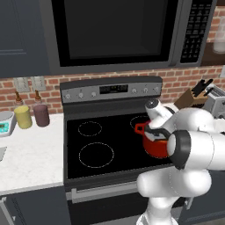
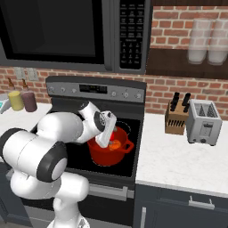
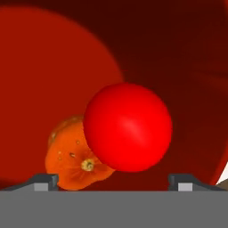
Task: Put the squash and tomato in the pot. Retrieve the spatula and lightly stir the vegetables in the pot.
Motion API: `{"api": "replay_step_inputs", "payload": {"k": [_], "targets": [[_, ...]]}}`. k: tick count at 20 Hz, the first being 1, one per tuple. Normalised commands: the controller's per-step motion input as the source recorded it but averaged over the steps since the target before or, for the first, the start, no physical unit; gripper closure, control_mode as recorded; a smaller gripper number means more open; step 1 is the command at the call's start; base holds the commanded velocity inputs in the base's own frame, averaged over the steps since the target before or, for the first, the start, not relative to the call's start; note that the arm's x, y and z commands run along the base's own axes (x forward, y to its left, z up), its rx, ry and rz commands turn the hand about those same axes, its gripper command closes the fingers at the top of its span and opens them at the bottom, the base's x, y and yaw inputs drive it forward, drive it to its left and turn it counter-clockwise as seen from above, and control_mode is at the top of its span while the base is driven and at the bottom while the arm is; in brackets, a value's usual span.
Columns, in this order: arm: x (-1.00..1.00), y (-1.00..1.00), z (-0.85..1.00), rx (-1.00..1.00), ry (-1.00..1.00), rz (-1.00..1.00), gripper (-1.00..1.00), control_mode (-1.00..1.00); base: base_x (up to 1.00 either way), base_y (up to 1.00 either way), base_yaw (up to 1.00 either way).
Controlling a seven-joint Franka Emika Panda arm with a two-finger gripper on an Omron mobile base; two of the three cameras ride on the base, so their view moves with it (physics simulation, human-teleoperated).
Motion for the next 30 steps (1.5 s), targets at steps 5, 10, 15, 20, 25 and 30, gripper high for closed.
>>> {"api": "replay_step_inputs", "payload": {"k": [5, 10, 15, 20, 25, 30], "targets": [[-0.16, 0.00, 0.18, 0.10, 0.00, 0.00, -1.00, -1.00, 0.00, 0.00, 0.00], [-0.66, 0.10, 0.44, 0.07, -0.01, 0.00, -1.00, -1.00, 0.00, 0.00, 0.00], [-0.87, 0.27, 0.53, 0.05, 0.00, 0.00, -1.00, -1.00, 0.00, 0.00, 0.00], [-0.90, 0.23, 0.45, 0.07, 0.00, 0.00, -1.00, -1.00, 0.00, 0.00, 0.00], [-0.72, 0.41, 0.36, 0.11, -0.03, 0.00, -1.00, -1.00, 0.00, 0.00, 0.00], [-0.24, 0.48, 0.20, 0.15, -0.02, -0.08, -1.00, -1.00, 0.00, 0.00, 0.00]]}}
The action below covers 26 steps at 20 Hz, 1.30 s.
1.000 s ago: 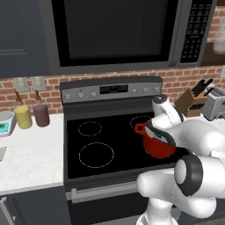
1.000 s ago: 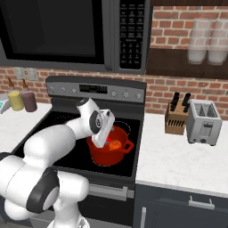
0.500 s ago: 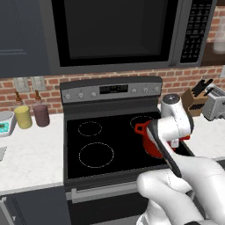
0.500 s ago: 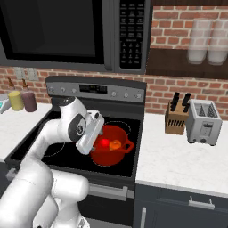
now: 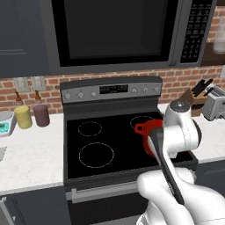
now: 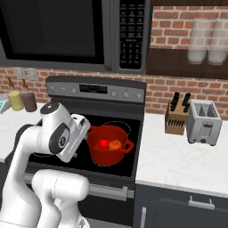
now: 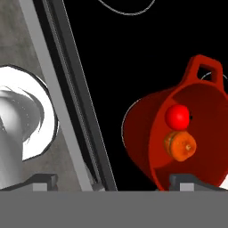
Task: Put the squash and tomato in the pot. Retrieve the spatula and lightly stir the vegetables in the pot.
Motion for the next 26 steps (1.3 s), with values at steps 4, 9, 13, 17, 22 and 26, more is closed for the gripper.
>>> {"api": "replay_step_inputs", "payload": {"k": [4, 9, 13, 17, 22, 26], "targets": [[-0.07, 0.16, 0.10, 0.15, 0.00, -0.09, -1.00, -1.00, 0.00, 0.00, 0.00], [-0.03, -0.03, 0.09, 0.10, -0.01, -0.03, -1.00, -1.00, 0.00, 0.00, 0.00], [0.00, -0.02, 0.00, 0.00, 0.00, 0.00, -1.00, -1.00, 0.00, 0.00, 0.00], [0.00, 0.00, 0.00, 0.00, 0.01, 0.00, -1.00, -1.00, 0.00, 0.00, 0.00], [-0.11, 0.09, 0.00, 0.00, 0.00, 0.00, -1.00, -1.00, 0.00, 0.00, 0.00], [-0.10, 0.38, 0.00, 0.00, 0.00, 0.00, -1.00, -1.00, 0.00, 0.00, 0.00]]}}
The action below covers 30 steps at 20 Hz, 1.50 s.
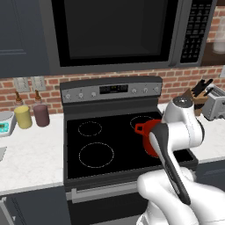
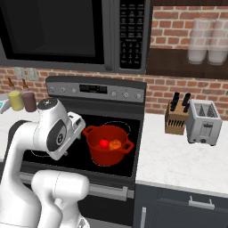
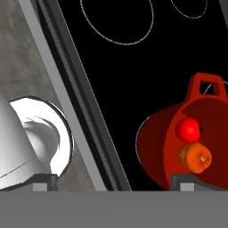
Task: Put the squash and tomato in the pot. Retrieve the spatula and lightly stir the vegetables in the pot.
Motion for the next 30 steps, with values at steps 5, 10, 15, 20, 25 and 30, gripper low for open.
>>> {"api": "replay_step_inputs", "payload": {"k": [5, 10, 15, 20, 25, 30], "targets": [[-0.09, 0.43, 0.00, 0.00, 0.00, 0.00, -1.00, -1.00, 0.00, 0.00, 0.00], [0.00, 0.08, 0.00, -0.01, -0.02, 0.00, -1.00, -1.00, 0.00, 0.00, 0.00], [0.00, -0.13, 0.01, -0.02, -0.02, 0.00, -1.00, -1.00, 0.00, 0.00, 0.00], [-0.01, -0.08, 0.00, -0.01, -0.01, 0.00, -1.00, -1.00, 0.00, 0.00, 0.00], [-0.06, -0.16, 0.00, 0.00, 0.00, 0.00, -1.00, -1.00, 0.00, 0.00, 0.00], [-0.09, 0.08, 0.00, 0.00, 0.00, 0.00, -1.00, -1.00, 0.00, 0.00, 0.00]]}}
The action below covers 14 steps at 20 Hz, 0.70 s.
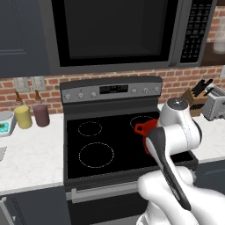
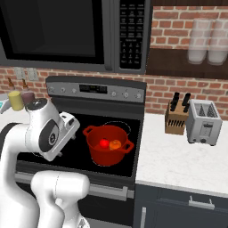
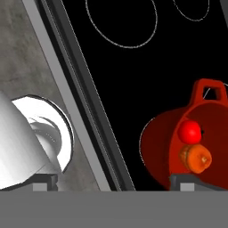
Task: Put the squash and tomato in the pot. Retrieve the spatula and lightly stir the vegetables in the pot.
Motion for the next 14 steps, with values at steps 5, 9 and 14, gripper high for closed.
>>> {"api": "replay_step_inputs", "payload": {"k": [5, 9, 14], "targets": [[-0.03, 0.01, 0.00, 0.00, 0.00, 0.00, -1.00, 1.00, -0.14, 0.34, 0.00], [0.00, 0.00, 0.00, 0.00, 0.00, 0.00, -1.00, 1.00, -0.14, 0.75, 0.00], [0.00, 0.00, 0.00, 0.00, 0.00, 0.00, -1.00, 1.00, -0.01, 0.63, 0.00]]}}
